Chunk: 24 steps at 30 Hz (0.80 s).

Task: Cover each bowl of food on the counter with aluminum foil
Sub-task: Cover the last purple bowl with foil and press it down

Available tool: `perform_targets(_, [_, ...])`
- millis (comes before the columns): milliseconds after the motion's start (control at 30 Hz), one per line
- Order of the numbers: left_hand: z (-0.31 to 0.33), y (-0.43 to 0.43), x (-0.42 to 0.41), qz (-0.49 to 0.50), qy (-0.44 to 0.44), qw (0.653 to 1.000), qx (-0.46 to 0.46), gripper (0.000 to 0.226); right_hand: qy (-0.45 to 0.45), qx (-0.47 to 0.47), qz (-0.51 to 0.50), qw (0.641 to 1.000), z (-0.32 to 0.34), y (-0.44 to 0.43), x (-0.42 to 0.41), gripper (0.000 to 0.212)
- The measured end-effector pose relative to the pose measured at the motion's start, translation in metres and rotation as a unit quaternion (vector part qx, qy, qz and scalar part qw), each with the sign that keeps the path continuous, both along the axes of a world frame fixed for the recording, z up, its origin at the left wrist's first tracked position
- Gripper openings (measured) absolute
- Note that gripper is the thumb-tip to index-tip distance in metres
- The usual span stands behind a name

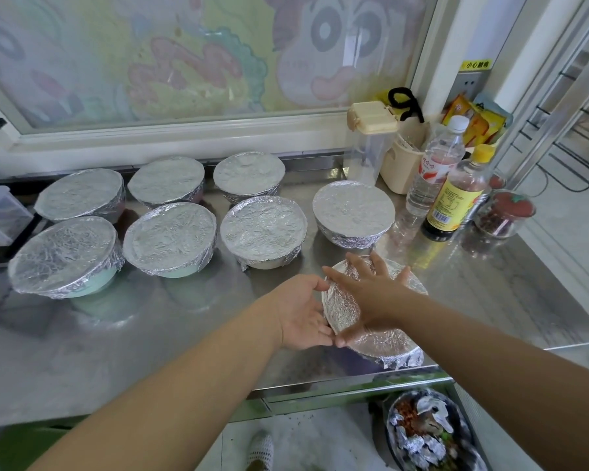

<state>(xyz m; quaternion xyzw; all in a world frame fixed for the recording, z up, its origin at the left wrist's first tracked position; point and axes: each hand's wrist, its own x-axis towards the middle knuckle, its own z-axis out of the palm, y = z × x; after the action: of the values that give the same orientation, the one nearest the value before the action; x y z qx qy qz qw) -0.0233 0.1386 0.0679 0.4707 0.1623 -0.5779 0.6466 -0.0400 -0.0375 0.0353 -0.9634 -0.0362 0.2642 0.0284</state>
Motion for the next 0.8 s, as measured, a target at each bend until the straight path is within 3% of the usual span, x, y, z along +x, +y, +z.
perform_targets(467, [0.012,-0.001,0.010,-0.024,-0.006,0.999,0.037,0.071,0.001,-0.003,0.004,1.000,0.003,0.001,-0.001,0.137])
perform_targets(700, [0.022,-0.008,0.013,-0.073,-0.042,0.995,0.050,0.047,0.006,-0.006,0.001,1.000,0.001,0.002,-0.001,0.139])
perform_targets(800, [0.021,-0.009,0.016,-0.083,-0.048,0.993,0.068,0.048,0.006,-0.008,-0.001,1.000,0.001,0.001,-0.001,0.139])
